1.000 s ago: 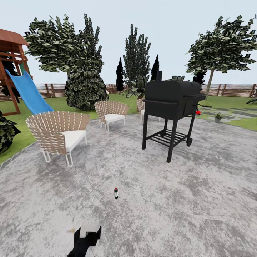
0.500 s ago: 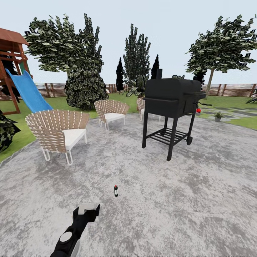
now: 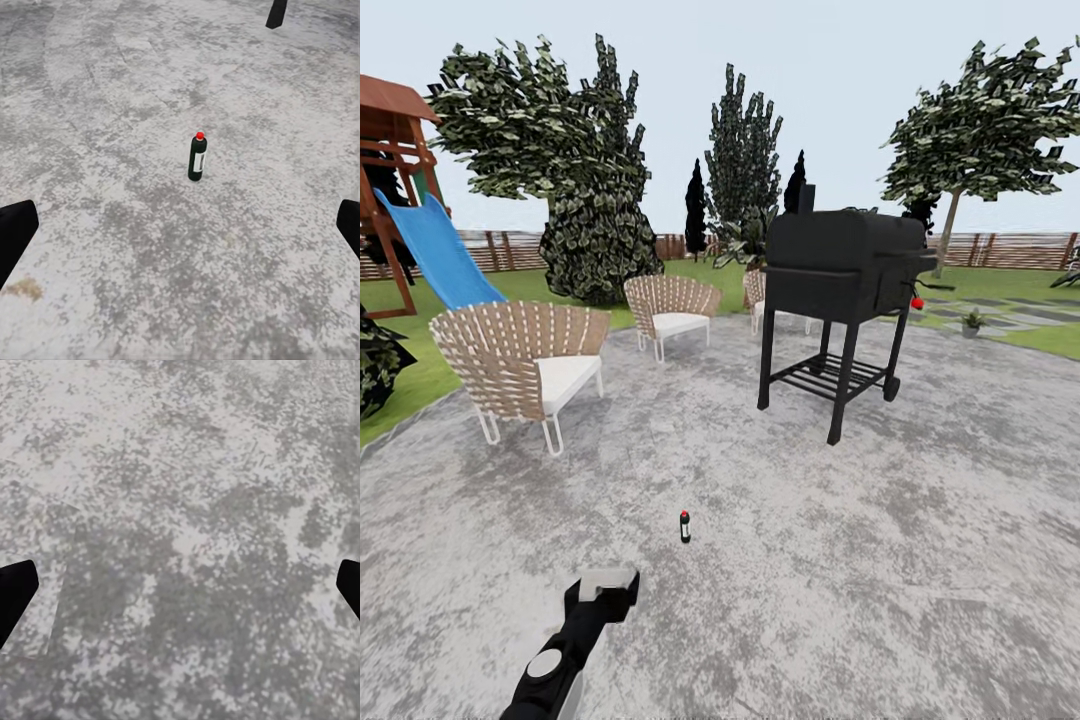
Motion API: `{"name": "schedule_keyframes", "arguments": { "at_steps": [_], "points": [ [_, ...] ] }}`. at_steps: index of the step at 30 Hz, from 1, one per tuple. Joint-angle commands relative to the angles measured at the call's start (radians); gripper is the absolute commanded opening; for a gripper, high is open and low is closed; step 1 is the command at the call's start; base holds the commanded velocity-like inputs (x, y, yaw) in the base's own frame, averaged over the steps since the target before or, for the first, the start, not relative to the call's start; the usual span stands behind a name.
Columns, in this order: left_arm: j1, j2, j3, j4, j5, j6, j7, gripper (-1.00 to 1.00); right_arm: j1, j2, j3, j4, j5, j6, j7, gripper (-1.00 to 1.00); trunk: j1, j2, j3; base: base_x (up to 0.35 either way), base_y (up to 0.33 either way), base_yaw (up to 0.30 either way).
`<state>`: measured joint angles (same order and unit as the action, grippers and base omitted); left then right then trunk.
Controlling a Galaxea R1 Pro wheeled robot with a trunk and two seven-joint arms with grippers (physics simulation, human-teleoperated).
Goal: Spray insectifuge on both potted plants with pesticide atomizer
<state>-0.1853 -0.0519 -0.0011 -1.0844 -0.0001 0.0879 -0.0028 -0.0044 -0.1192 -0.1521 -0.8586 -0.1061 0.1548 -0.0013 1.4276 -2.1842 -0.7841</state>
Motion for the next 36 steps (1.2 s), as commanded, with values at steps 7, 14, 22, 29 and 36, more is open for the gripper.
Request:
{"name": "schedule_keyframes", "arguments": {
  "at_steps": [7, 14, 22, 29, 36],
  "points": [
    [0.0, 0.0, 0.0, -0.002, 0.0, 0.006, 0.0, 1.0, 0.0, 0.0, 0.0, -0.005, -0.01, 0.005, 0.0, 1.0, 0.027, -0.05, -0.034, 0.0, 0.0, 0.0],
    [0.0, -0.001, 0.0, -0.002, 0.0, 0.006, 0.0, 1.0, 0.0, 0.0, 0.0, -0.005, -0.01, 0.005, 0.0, 1.0, 0.054, -0.099, -0.067, 0.0, 0.0, 0.0],
    [0.0, -0.002, -0.002, -0.002, 0.0, 0.006, 0.0, 1.0, 0.0, 0.0, 0.0, -0.005, -0.01, 0.005, 0.0, 1.0, 0.084, -0.155, -0.105, 0.0, 0.0, 0.0],
    [0.0, -0.002, -0.002, -0.002, 0.0, 0.006, 0.0, 1.0, 0.0, 0.0, 0.0, -0.005, -0.01, 0.005, 0.0, 1.0, 0.111, -0.204, -0.139, 0.0, 0.0, 0.0],
    [0.0, -0.002, -0.002, -0.002, 0.0, 0.006, 0.0, 1.0, 0.0, 0.0, 0.0, -0.006, -0.01, 0.005, 0.0, 1.0, 0.138, -0.253, -0.172, 0.0, 0.0, 0.0]
  ]
}}
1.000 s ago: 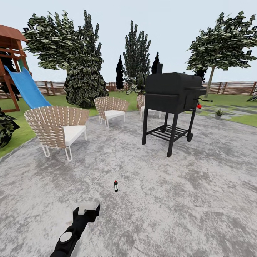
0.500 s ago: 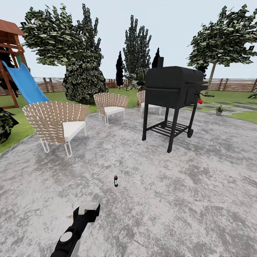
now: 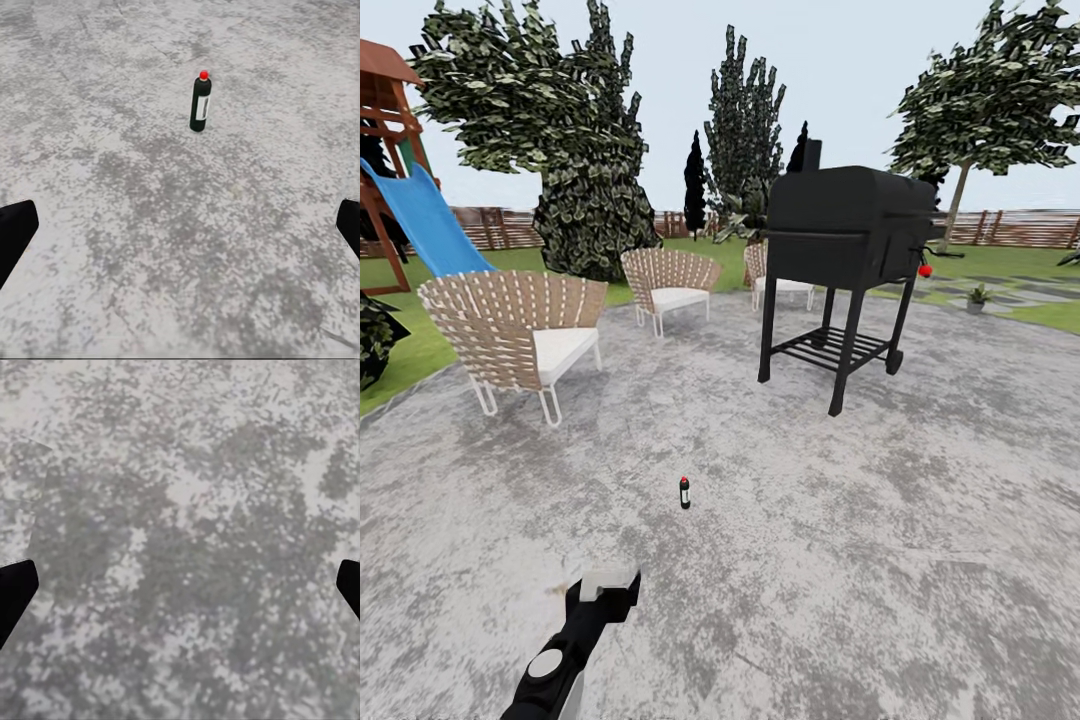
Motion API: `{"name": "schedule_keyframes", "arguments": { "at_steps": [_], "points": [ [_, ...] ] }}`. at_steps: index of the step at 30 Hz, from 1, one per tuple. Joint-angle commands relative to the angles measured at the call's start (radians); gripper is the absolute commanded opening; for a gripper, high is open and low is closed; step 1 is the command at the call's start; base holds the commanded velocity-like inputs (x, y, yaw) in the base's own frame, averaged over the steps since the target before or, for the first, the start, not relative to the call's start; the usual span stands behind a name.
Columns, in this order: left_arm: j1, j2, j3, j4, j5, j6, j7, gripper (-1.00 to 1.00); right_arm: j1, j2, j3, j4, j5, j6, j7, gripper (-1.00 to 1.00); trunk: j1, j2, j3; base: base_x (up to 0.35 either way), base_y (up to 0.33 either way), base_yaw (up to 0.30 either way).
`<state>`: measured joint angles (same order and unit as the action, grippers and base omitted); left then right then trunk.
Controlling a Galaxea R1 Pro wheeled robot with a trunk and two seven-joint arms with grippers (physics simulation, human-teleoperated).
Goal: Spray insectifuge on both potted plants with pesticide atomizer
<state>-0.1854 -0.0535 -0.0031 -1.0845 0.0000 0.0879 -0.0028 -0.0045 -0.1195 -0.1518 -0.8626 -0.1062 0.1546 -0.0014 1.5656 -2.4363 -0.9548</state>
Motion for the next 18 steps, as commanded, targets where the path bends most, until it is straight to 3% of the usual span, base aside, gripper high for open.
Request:
{"name": "schedule_keyframes", "arguments": {
  "at_steps": [1, 10, 18],
  "points": [
    [0.0, 0.0, 0.0, -0.002, 0.0, 0.006, 0.0, 1.0, 0.0, 0.0, 0.0, -0.002, -0.01, 0.005, 0.0, 1.0, 0.004, -0.008, -0.006, 0.0, 0.0, 0.0],
    [0.0, 0.0, -0.001, -0.002, 0.0, 0.006, 0.0, 1.0, 0.0, 0.0, 0.0, -0.003, -0.01, 0.005, 0.0, 1.0, 0.035, -0.064, -0.043, 0.0, 0.0, 0.0],
    [0.0, 0.0, -0.001, -0.003, 0.0, 0.005, 0.0, 1.0, 0.0, 0.0, 0.0, -0.003, -0.01, 0.005, 0.0, 1.0, 0.035, -0.064, -0.043, 0.0, 0.0, 0.0]
  ]
}}
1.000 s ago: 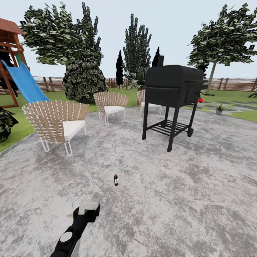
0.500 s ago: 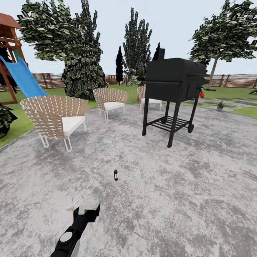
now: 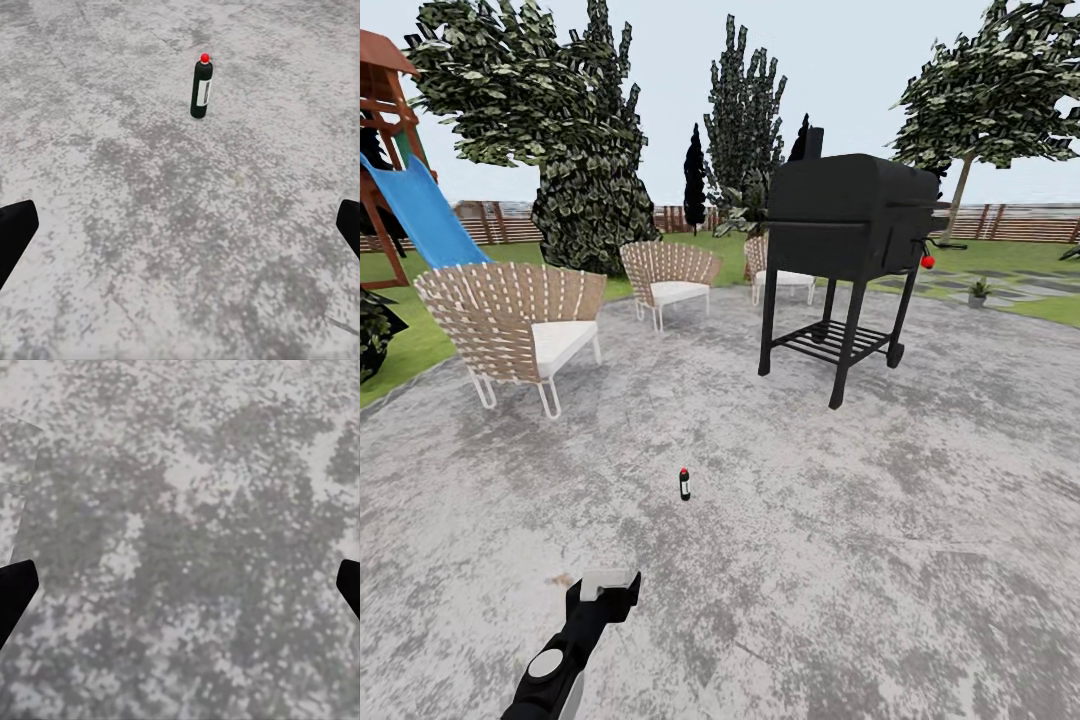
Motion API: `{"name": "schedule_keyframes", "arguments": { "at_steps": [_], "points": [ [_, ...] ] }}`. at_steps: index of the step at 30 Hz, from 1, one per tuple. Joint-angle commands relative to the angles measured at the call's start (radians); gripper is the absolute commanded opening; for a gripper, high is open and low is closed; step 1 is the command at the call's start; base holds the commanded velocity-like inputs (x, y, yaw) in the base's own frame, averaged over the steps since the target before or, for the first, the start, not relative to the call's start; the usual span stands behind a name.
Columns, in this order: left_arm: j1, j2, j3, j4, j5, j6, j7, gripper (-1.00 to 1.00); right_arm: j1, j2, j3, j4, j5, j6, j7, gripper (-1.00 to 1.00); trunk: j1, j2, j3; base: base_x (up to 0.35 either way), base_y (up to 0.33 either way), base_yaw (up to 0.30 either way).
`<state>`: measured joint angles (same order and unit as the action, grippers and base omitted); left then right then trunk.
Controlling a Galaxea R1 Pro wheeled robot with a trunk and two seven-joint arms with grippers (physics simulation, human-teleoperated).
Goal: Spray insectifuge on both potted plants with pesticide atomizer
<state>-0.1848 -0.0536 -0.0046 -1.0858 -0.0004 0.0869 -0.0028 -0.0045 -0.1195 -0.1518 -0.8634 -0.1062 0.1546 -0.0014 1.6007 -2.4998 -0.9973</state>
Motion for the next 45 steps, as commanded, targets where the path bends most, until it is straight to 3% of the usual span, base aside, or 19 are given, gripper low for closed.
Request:
{"name": "schedule_keyframes", "arguments": {
  "at_steps": [1, 10, 32, 45],
  "points": [
    [0.0, 0.0, 0.0, -0.002, 0.0, 0.005, -0.001, 1.0, 0.0, 0.0, 0.0, -0.002, -0.01, 0.005, 0.0, 1.0, 0.0, 0.0, -0.001, 0.0, 0.0, 0.0],
    [0.001, 0.0, 0.0, -0.002, 0.0, 0.005, 0.0, 1.0, 0.0, 0.001, -0.001, -0.03, -0.015, 0.006, 0.001, 1.0, 0.0, 0.0, -0.001, 0.058, 0.157, -0.015],
    [0.001, -0.002, 0.0, -0.002, 0.002, 0.007, 0.0, 1.0, 0.0, 0.001, 0.0, -0.039, -0.02, 0.022, 0.002, 1.0, 0.0, 0.0, -0.001, 0.148, 0.287, -0.261],
    [0.001, -0.002, 0.0, -0.002, 0.002, 0.007, 0.0, 1.0, 0.0, 0.001, -0.001, -0.04, -0.02, 0.022, 0.003, 1.0, 0.0, 0.0, -0.001, 0.002, 0.314, -0.099]
  ]
}}
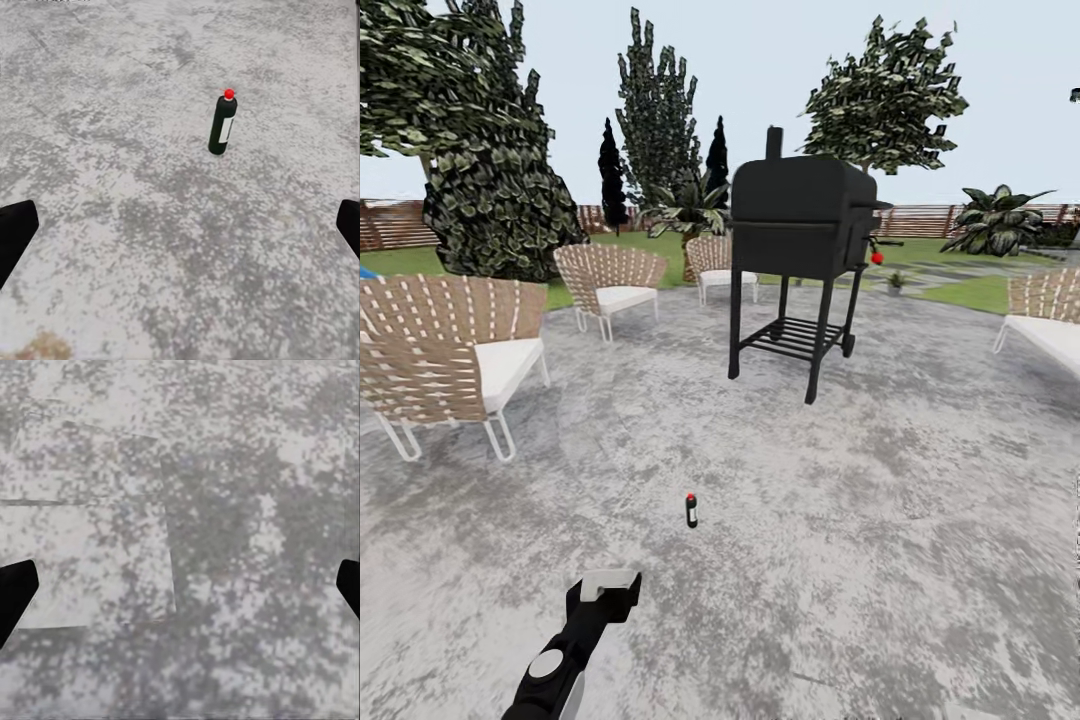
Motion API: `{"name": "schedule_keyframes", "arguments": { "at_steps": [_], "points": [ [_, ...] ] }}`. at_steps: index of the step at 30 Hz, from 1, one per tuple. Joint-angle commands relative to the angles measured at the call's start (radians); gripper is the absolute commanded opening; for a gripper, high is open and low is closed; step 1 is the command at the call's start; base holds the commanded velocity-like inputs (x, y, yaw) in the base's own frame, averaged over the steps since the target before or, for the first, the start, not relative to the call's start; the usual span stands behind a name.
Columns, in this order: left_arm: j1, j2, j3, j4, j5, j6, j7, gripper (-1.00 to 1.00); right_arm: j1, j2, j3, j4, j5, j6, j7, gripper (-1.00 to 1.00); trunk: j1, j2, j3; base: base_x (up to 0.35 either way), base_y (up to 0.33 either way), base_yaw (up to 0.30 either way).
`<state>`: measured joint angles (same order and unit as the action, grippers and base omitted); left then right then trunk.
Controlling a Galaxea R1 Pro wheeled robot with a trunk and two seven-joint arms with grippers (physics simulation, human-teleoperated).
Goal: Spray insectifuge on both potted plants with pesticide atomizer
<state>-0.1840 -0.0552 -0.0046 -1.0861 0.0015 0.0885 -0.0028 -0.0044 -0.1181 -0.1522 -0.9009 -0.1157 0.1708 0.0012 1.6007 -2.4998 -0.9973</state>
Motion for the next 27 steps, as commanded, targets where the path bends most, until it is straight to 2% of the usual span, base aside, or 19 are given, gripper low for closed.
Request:
{"name": "schedule_keyframes", "arguments": {
  "at_steps": [1, 14, 20, 27],
  "points": [
    [0.0, 0.0, 0.0, -0.001, 0.0, 0.005, 0.0, 1.0, 0.0, 0.0, 0.0, -0.002, -0.01, 0.006, -0.001, 1.0, 0.0, 0.0, -0.001, 0.0, 0.314, -0.178],
    [0.0, 0.0, 0.0, -0.001, 0.0, 0.005, 0.0, 1.0, 0.0, -0.002, -0.001, -0.007, -0.01, 0.006, -0.001, 1.0, 0.0, 0.0, -0.001, 0.03, 0.31, -0.035],
    [0.0, 0.0, 0.0, -0.001, 0.0, 0.005, 0.0, 1.0, 0.0, -0.002, -0.001, -0.007, -0.01, 0.006, 0.0, 1.0, 0.0, 0.0, -0.001, 0.086, 0.235, -0.242],
    [0.0, 0.0, 0.0, -0.001, 0.0, 0.004, 0.0, 1.0, 0.0, -0.002, -0.001, -0.007, -0.01, 0.006, -0.001, 1.0, 0.0, 0.0, -0.001, 0.018, 0.039, -0.295]
  ]
}}
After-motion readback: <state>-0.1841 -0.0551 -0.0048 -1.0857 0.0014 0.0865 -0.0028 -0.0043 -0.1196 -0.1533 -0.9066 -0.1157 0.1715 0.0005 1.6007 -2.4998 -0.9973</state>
